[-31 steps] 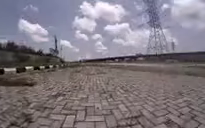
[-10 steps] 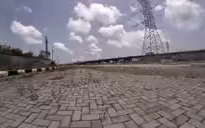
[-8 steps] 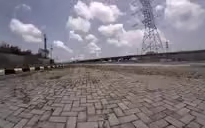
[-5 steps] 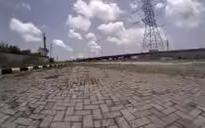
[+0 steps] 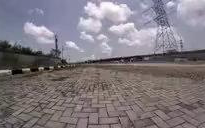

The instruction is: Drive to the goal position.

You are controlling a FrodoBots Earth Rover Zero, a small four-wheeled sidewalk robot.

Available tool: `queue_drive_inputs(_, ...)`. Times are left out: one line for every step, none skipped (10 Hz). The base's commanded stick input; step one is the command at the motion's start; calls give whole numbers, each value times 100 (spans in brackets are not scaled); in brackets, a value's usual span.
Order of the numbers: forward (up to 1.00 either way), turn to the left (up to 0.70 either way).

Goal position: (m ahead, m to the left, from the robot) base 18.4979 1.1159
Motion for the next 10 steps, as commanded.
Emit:
queue_drive_inputs(100,0)
queue_drive_inputs(100,0)
queue_drive_inputs(100,0)
queue_drive_inputs(100,0)
queue_drive_inputs(100,0)
queue_drive_inputs(100,0)
queue_drive_inputs(100,0)
queue_drive_inputs(100,0)
queue_drive_inputs(100,0)
queue_drive_inputs(100,0)
